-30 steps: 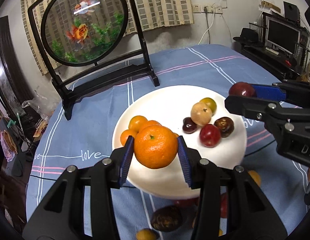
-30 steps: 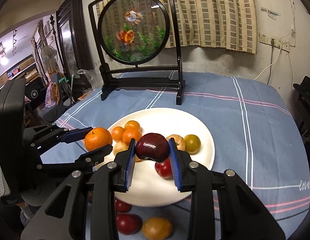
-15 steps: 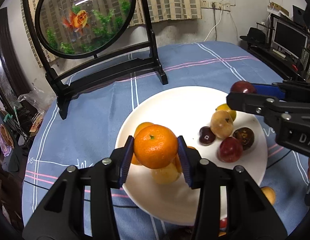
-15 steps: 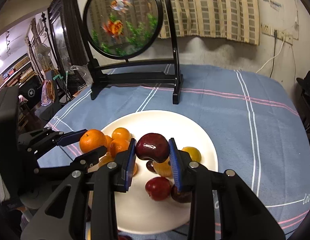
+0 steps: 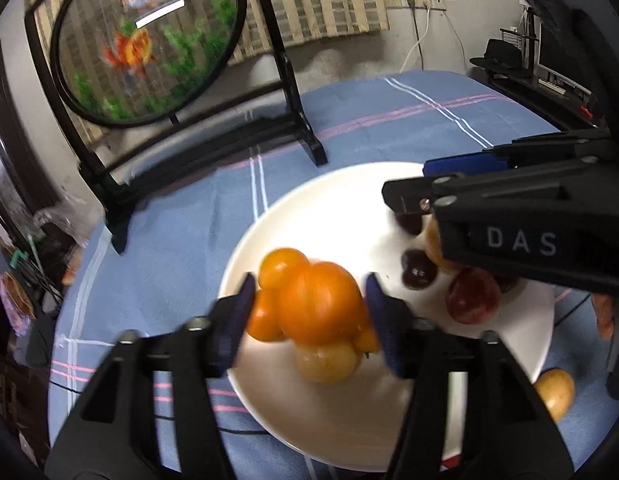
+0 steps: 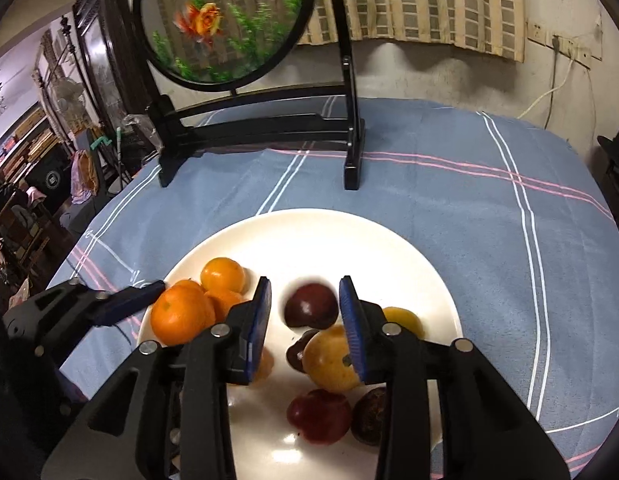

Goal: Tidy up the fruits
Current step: 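Lower both held fruits onto the white plate and open both grippers, then move both open grippers back over the fruit cluster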

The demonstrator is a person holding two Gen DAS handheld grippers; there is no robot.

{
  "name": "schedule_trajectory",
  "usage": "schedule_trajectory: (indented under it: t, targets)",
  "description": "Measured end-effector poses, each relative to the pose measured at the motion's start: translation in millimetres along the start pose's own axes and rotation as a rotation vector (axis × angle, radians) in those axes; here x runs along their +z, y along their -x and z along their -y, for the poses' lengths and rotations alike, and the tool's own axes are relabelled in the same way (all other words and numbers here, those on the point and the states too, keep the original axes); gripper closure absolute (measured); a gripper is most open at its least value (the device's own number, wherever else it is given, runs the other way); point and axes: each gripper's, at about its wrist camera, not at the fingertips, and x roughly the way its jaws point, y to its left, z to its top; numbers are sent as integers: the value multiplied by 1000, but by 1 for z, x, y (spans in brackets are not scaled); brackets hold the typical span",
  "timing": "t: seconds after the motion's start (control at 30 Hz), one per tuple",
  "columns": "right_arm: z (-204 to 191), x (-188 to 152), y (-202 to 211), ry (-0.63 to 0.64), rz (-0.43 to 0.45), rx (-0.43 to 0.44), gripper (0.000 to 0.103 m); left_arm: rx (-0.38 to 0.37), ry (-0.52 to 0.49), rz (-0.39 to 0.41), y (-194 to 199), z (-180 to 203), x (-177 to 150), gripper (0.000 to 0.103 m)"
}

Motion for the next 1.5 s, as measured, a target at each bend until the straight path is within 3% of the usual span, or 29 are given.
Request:
schedule_trajectory:
  t: [0.03, 0.07, 0.27, 0.5, 0.67, 0.9, 1.13, 1.37, 1.5]
  targets:
    - [1, 0, 1, -4, 4, 9, 38, 7, -3, 10, 2, 0, 0, 35]
    - [1, -1, 4, -9, 19, 2, 35, 6, -2, 13, 3, 0, 0, 34]
    - [0, -8, 21, 13, 56, -5, 35, -10, 25, 14, 10, -5, -3, 33]
    - [1, -32, 57, 12, 73, 7, 35, -22, 60, 27, 45, -10, -19, 33]
    - [-6, -70, 94, 40, 76, 16, 35, -23, 38, 54, 83, -7, -43, 31]
    - [-13, -153, 140, 135, 52, 2, 35, -38, 11, 47, 125, -24, -116, 31]
    - [-21, -201, 131, 246, -29, -46, 35, -77, -24, -38, 108, -23, -161, 31]
    - [-36, -209, 110, 239, -55, 9, 35, -108, -48, -50, 90, -10, -160, 31]
    - [-67, -211, 91, 265, -98, 67, 47, -125, -60, -48, 82, -5, -158, 31]
